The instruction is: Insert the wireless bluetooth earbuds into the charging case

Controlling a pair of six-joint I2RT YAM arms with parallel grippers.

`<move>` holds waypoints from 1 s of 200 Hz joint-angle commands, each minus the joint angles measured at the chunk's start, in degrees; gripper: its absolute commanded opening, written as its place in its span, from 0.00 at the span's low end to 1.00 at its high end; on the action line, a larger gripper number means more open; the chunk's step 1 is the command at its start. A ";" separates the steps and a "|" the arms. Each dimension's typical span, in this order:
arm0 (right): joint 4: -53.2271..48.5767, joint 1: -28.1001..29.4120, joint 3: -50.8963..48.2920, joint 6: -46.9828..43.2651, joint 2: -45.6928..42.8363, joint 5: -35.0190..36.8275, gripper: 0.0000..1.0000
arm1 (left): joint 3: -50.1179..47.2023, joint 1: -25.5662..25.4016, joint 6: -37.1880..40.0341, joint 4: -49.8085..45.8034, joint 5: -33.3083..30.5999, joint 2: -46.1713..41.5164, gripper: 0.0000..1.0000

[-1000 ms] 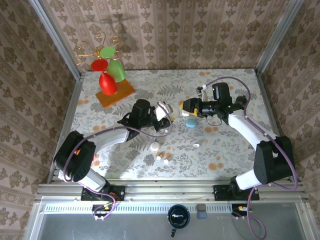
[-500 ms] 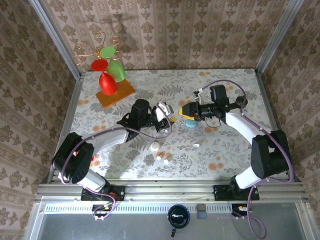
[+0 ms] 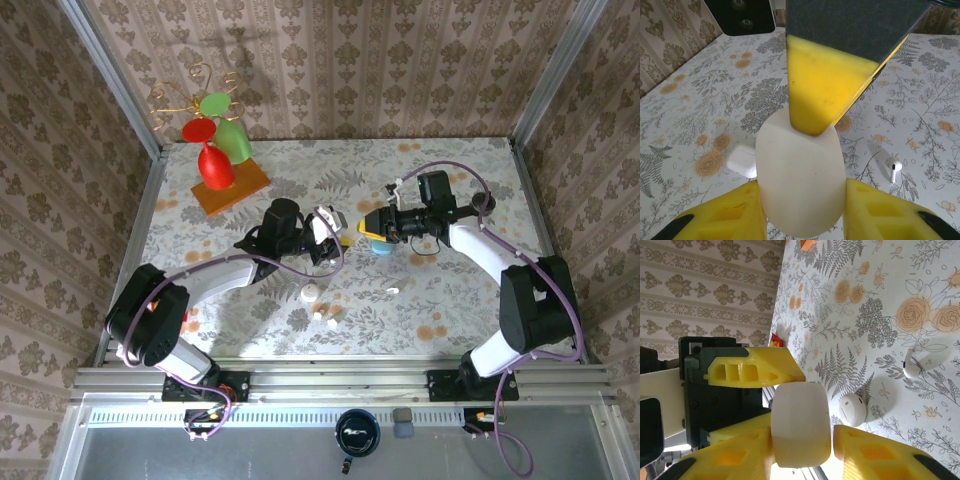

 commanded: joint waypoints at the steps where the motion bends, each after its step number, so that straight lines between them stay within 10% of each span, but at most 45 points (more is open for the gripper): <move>1: 0.62 -0.10 -0.94 0.33 0.72 0.23 0.32 | 2.00 -0.39 1.63 0.99 3.35 -0.12 0.37; 29: 2.48 -0.40 -2.21 1.79 -0.93 1.16 0.29 | 1.29 -0.41 1.10 2.40 3.16 -0.44 0.42; 109: 22.04 -3.13 -8.64 20.50 -5.25 -2.19 0.27 | -7.08 3.23 -15.22 31.74 4.88 -0.95 0.99; 200: 57.47 -3.59 -12.32 53.15 -0.41 -3.35 0.21 | -5.16 7.57 -24.53 53.27 8.06 7.83 1.00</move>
